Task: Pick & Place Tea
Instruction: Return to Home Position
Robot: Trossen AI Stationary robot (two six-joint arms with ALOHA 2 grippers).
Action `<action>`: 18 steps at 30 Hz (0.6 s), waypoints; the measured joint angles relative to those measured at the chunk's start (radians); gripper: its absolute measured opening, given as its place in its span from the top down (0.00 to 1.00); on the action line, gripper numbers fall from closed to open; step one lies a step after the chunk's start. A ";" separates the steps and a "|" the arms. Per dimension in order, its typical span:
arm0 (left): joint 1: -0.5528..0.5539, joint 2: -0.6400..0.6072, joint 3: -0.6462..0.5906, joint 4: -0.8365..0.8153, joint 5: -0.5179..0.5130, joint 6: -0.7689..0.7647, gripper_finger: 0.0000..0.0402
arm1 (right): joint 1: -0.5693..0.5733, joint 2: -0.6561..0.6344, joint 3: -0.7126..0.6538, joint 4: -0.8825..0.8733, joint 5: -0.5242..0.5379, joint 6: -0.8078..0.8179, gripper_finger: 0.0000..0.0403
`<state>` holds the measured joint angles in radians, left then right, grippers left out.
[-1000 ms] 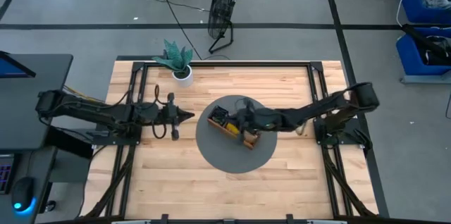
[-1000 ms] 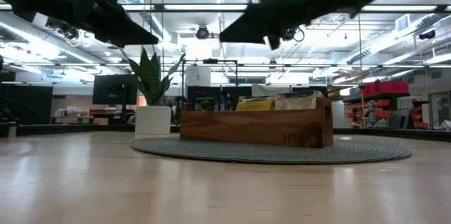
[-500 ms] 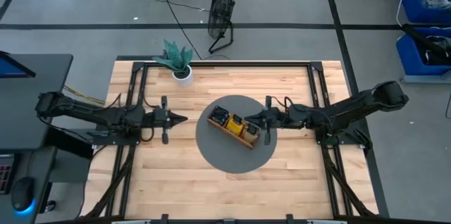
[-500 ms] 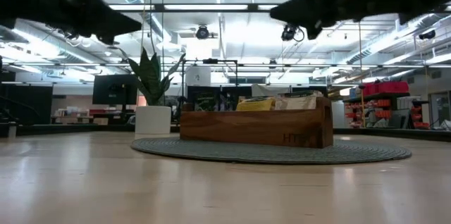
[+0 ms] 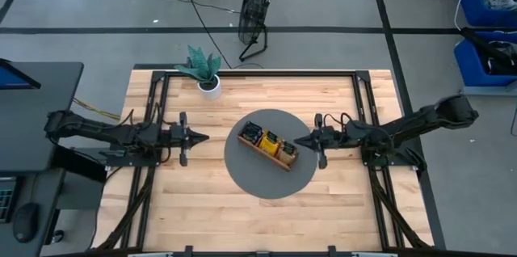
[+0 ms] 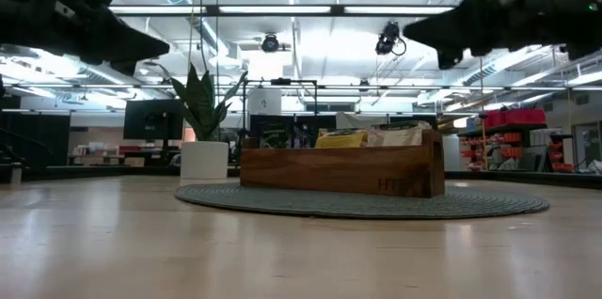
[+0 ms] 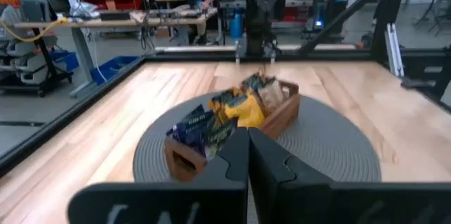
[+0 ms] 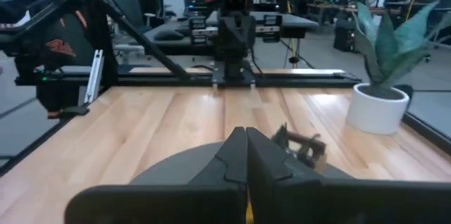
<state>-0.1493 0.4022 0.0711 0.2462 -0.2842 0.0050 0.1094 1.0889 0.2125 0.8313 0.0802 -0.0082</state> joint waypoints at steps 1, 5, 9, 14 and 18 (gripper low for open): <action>0.000 -0.007 0.000 -0.015 0.000 0.000 0.99 | -0.005 -0.011 -0.021 0.011 -0.003 0.000 1.00; 0.000 -0.026 0.000 -0.053 -0.001 0.000 0.99 | -0.031 -0.064 -0.081 0.032 -0.021 0.017 1.00; 0.000 -0.047 0.000 -0.079 0.000 -0.009 0.99 | -0.053 -0.129 -0.133 0.032 -0.073 0.011 1.00; 0.000 -0.086 0.000 -0.112 0.000 -0.015 0.99 | -0.087 -0.227 -0.200 0.019 -0.074 0.016 1.00; 0.000 -0.134 0.000 -0.139 0.000 -0.002 0.99 | -0.098 -0.315 -0.198 -0.116 -0.073 0.014 1.00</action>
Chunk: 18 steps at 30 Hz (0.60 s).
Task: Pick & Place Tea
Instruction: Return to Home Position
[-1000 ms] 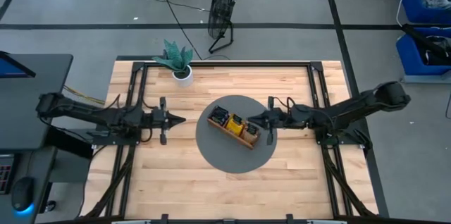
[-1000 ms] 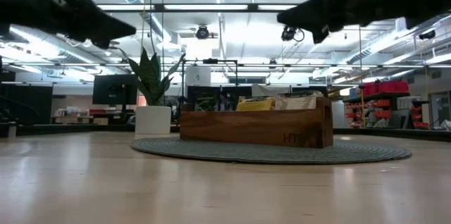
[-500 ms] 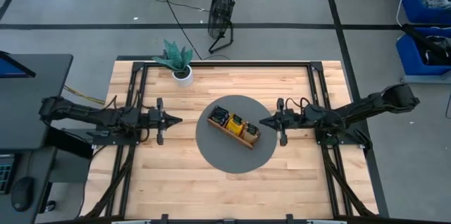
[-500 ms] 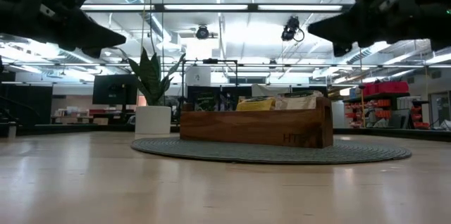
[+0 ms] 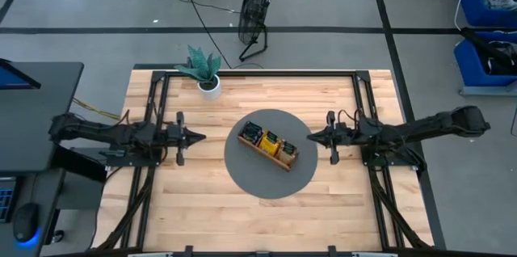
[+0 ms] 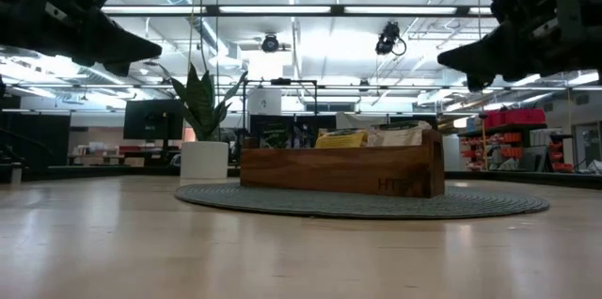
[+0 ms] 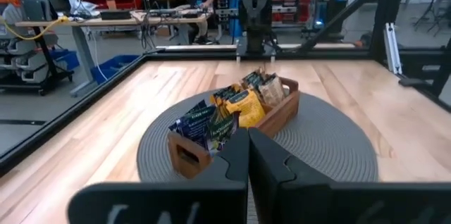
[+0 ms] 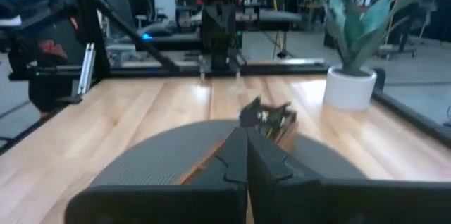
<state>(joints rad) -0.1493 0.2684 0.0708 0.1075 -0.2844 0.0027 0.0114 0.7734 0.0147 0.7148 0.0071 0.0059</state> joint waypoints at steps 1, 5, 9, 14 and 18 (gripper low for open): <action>0.000 -0.017 0.000 -0.010 0.000 0.001 0.99 | 0.000 -0.024 0.000 -0.013 0.000 -0.004 1.00; 0.000 -0.092 0.000 -0.047 0.000 0.006 0.99 | 0.000 -0.137 0.001 -0.094 0.002 -0.024 1.00; 0.000 -0.178 0.000 -0.118 0.000 -0.007 0.99 | -0.001 -0.264 0.001 -0.258 0.034 -0.024 1.00; 0.000 -0.268 0.002 -0.223 0.000 -0.017 0.99 | -0.001 -0.418 0.001 -0.402 0.039 -0.025 1.00; 0.000 -0.265 0.010 -0.245 0.000 -0.010 0.99 | -0.001 -0.531 0.001 -0.518 0.040 -0.034 1.00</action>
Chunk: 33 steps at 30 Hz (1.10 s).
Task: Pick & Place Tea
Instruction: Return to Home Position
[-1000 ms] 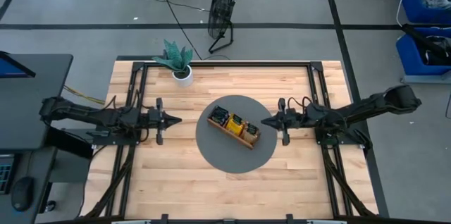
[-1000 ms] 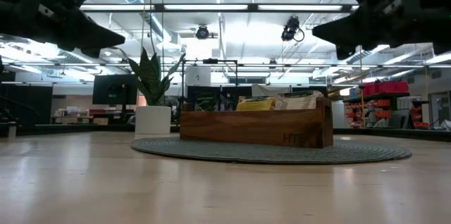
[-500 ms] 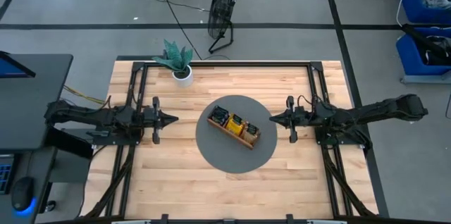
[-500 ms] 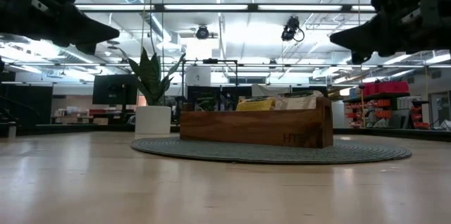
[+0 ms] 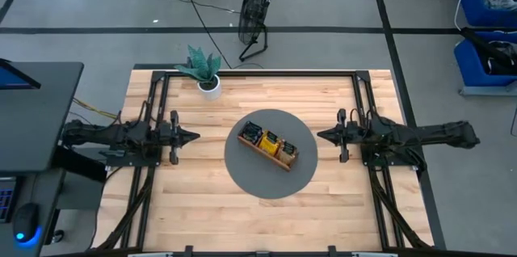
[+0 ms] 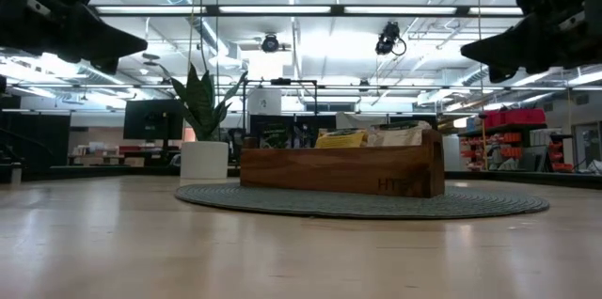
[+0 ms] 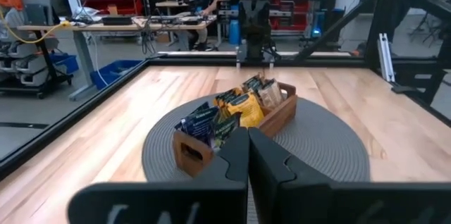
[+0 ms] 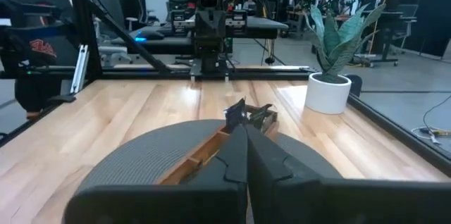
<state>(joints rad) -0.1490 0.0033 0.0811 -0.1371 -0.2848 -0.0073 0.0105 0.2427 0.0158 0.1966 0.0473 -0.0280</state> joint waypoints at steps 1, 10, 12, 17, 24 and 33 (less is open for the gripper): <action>0.000 -0.004 0.000 -0.010 0.000 0.002 0.99 | 0.000 -0.032 0.000 -0.028 0.003 -0.006 1.00; 0.000 -0.002 0.005 -0.007 0.000 0.002 0.99 | 0.000 -0.244 0.002 -0.187 -0.012 -0.014 1.00; 0.000 -0.002 0.005 -0.011 0.000 0.001 0.99 | 0.000 -0.243 0.003 -0.186 -0.020 -0.016 1.00; 0.000 0.001 -0.005 -0.012 0.001 -0.007 0.99 | -0.001 -0.227 0.003 -0.193 -0.024 -0.026 1.00; 0.000 0.003 -0.005 -0.016 0.008 -0.007 0.99 | -0.001 -0.215 0.003 -0.184 0.018 -0.044 0.98; 0.000 0.003 -0.010 0.013 0.008 -0.007 0.99 | -0.001 -0.215 0.003 -0.184 -0.001 0.024 0.95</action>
